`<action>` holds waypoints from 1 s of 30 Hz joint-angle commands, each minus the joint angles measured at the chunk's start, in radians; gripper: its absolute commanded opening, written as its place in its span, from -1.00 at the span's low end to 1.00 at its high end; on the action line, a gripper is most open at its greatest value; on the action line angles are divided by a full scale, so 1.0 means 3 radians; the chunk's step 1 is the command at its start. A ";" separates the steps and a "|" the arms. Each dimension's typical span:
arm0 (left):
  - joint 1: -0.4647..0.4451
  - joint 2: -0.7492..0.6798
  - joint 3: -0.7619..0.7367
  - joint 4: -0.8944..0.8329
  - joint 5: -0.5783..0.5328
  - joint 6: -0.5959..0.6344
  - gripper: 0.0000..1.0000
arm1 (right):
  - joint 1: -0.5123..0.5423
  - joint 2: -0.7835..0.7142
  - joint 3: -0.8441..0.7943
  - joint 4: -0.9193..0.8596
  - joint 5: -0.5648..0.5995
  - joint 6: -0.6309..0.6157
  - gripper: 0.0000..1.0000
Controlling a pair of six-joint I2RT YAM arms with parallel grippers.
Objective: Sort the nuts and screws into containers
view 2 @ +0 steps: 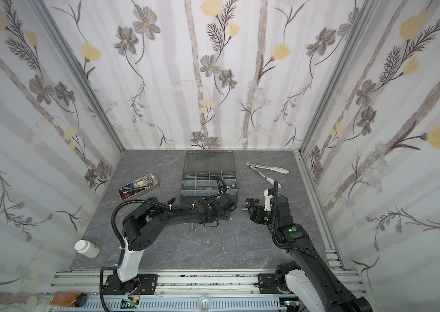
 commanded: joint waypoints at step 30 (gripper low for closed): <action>-0.0045 -0.0182 -0.0071 -0.0140 -0.0108 0.0003 -0.56 | 0.0009 -0.0096 -0.0030 0.0077 0.0019 0.0030 0.28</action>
